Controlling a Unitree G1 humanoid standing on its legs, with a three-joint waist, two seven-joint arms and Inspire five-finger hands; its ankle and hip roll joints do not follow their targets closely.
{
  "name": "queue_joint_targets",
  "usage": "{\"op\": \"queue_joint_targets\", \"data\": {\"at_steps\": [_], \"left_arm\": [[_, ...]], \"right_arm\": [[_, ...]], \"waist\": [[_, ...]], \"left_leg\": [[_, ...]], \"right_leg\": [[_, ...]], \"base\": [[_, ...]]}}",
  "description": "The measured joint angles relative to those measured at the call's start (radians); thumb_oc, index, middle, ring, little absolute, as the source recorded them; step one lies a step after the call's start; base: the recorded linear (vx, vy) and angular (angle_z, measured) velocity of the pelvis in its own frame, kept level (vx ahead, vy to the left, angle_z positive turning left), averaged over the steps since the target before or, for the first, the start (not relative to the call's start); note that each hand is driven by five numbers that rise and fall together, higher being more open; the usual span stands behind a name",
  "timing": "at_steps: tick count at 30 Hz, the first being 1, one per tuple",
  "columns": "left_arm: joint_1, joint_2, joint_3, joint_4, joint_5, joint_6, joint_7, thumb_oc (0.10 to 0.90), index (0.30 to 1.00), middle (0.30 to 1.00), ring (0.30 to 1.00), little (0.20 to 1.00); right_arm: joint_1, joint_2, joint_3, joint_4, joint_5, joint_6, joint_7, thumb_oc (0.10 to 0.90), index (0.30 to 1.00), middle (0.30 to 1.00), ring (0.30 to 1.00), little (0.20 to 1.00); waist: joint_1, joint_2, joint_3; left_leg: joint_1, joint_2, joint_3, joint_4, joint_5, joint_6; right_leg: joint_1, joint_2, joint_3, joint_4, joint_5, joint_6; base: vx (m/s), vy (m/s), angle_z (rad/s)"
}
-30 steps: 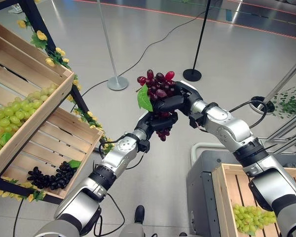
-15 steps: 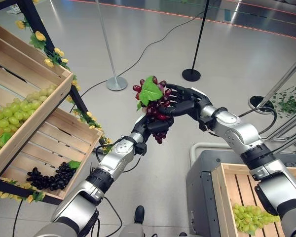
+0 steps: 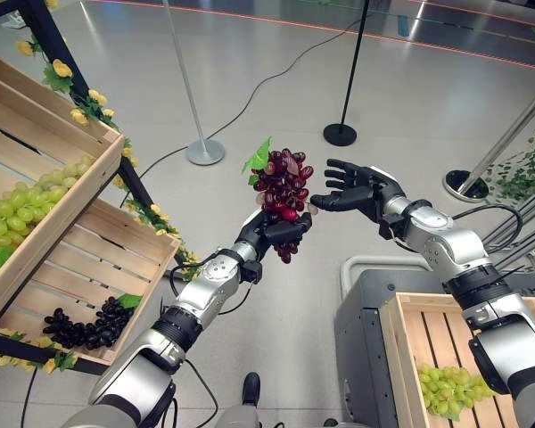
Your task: Pick up the fruits from the basket on one side to the basket on the other side
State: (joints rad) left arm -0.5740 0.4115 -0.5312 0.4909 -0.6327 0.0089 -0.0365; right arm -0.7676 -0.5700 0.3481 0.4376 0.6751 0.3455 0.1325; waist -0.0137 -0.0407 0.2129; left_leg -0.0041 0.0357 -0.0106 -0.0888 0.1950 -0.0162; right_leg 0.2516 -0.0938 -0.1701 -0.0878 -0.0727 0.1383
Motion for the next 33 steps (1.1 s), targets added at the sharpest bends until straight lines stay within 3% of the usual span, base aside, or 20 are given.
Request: {"op": "queue_joint_targets", "data": {"at_steps": [4, 9, 12, 19, 23, 27, 29, 31, 32, 33], "left_arm": [[0.04, -0.012, 0.031, -0.003, -0.001, -0.035, -0.002, 0.4, 0.3, 0.3, 0.3, 0.3], [0.127, -0.026, 0.143, -0.026, -0.001, -0.071, 0.017, 0.4, 0.3, 0.3, 0.3, 0.3], [0.232, -0.033, 0.209, -0.051, -0.001, -0.094, 0.032, 0.4, 0.3, 0.3, 0.3, 0.3], [0.381, -0.047, 0.232, -0.051, 0.012, -0.097, 0.03, 0.4, 0.3, 0.3, 0.3, 0.3], [0.419, -0.049, 0.233, -0.051, 0.012, -0.099, 0.03, 0.4, 0.3, 0.3, 0.3, 0.3], [0.426, -0.05, 0.233, -0.049, 0.012, -0.115, 0.04, 0.4, 0.3, 0.3, 0.3, 0.3], [0.393, -0.065, 0.226, -0.021, 0.011, -0.15, 0.046, 0.4, 0.3, 0.3, 0.3, 0.3], [0.34, -0.074, 0.209, 0.02, 0.011, -0.165, 0.049, 0.4, 0.3, 0.3, 0.3, 0.3], [0.314, -0.075, 0.194, 0.061, 0.01, -0.178, 0.049, 0.4, 0.3, 0.3, 0.3, 0.3], [0.309, -0.074, 0.193, 0.074, 0.01, -0.188, 0.049, 0.4, 0.3, 0.3, 0.3, 0.3]], "right_arm": [[0.076, -0.005, -0.031, 0.0, -0.001, -0.003, 0.002, 0.8, 0.9, 0.9, 0.9, 0.9], [0.284, 0.01, -0.071, -0.023, -0.001, -0.035, 0.003, 0.8, 0.9, 0.9, 0.9, 0.9], [0.458, 0.076, -0.119, -0.054, -0.001, -0.114, 0.003, 0.8, 0.9, 0.9, 0.9, 0.9], [0.647, 0.204, -0.117, -0.046, 0.0, -0.2, 0.005, 0.8, 0.9, 0.9, 0.9, 0.9], [0.681, 0.223, -0.1, -0.013, -0.001, -0.244, 0.005, 0.8, 0.9, 0.9, 0.9, 0.9], [0.681, 0.223, -0.091, 0.029, -0.001, -0.278, 0.005, 0.8, 0.9, 0.9, 0.9, 0.9], [0.674, 0.214, -0.084, 0.055, 0.0, -0.314, 0.002, 0.8, 0.9, 0.9, 0.9, 0.9], [0.653, 0.195, -0.057, 0.088, 0.0, -0.319, -0.004, 0.8, 0.9, 0.9, 0.9, 0.9], [0.622, 0.183, -0.04, 0.128, 0.0, -0.319, -0.004, 0.8, 0.9, 0.9, 0.9, 0.9], [0.603, 0.183, -0.035, 0.149, 0.0, -0.324, -0.004, 0.8, 0.9, 0.9, 0.9, 0.9]], "waist": [[0.001, -0.007, -0.004], [0.002, -0.007, -0.005], [0.002, -0.007, -0.005], [0.011, -0.006, -0.005], [0.034, 0.001, -0.008], [0.043, 0.029, -0.027], [0.028, 0.051, -0.034], [0.029, 0.05, -0.029], [0.033, 0.065, -0.021], [0.033, 0.073, -0.012]], "left_leg": [[0.0, 0.0, 0.001, 0.0, 0.0, 0.0], [-0.001, 0.0, 0.0, -0.004, -0.005, 0.004], [-0.002, 0.0, 0.0, -0.007, -0.012, 0.0], [-0.003, 0.0, -0.007, -0.007, -0.012, 0.0], [-0.006, 0.001, -0.013, -0.007, -0.012, 0.0], [-0.05, 0.006, -0.007, -0.008, -0.011, 0.0], [-0.112, 0.034, 0.061, -0.007, -0.027, 0.018], [-0.155, 0.043, 0.123, 0.027, -0.052, 0.047], [-0.165, 0.049, 0.114, 0.056, -0.011, 0.044], [-0.168, 0.052, 0.103, 0.07, 0.025, 0.016]], "right_leg": [[0.0, 0.0, 0.0, 0.0, 0.0, 0.0], [-0.001, 0.0, -0.001, 0.0, -0.001, -0.001], [-0.001, 0.0, -0.001, 0.0, -0.003, -0.003], [0.001, 0.001, -0.007, 0.0, -0.003, -0.004], [0.002, 0.003, -0.019, -0.001, -0.004, -0.004], [-0.028, 0.008, -0.056, 0.006, -0.003, -0.004], [-0.081, 0.014, -0.119, 0.05, -0.011, -0.018], [-0.129, -0.005, -0.151, 0.125, -0.046, -0.028], [-0.158, -0.004, -0.162, 0.211, -0.089, -0.026], [-0.175, -0.009, -0.162, 0.269, -0.118, -0.025]], "base": [[0.0, 0.0, 0.0], [0.0, 0.0, 0.0], [0.0, 0.0, 0.0], [0.0, -0.011, 0.01], [-0.06, -0.003, 0.07], [-0.25, 0.053, 0.29], [-0.35, 0.063, 0.77], [-0.24, 0.086, 0.61], [-0.1, 0.084, 0.24], [-0.05, 0.132, 0.18]]}}
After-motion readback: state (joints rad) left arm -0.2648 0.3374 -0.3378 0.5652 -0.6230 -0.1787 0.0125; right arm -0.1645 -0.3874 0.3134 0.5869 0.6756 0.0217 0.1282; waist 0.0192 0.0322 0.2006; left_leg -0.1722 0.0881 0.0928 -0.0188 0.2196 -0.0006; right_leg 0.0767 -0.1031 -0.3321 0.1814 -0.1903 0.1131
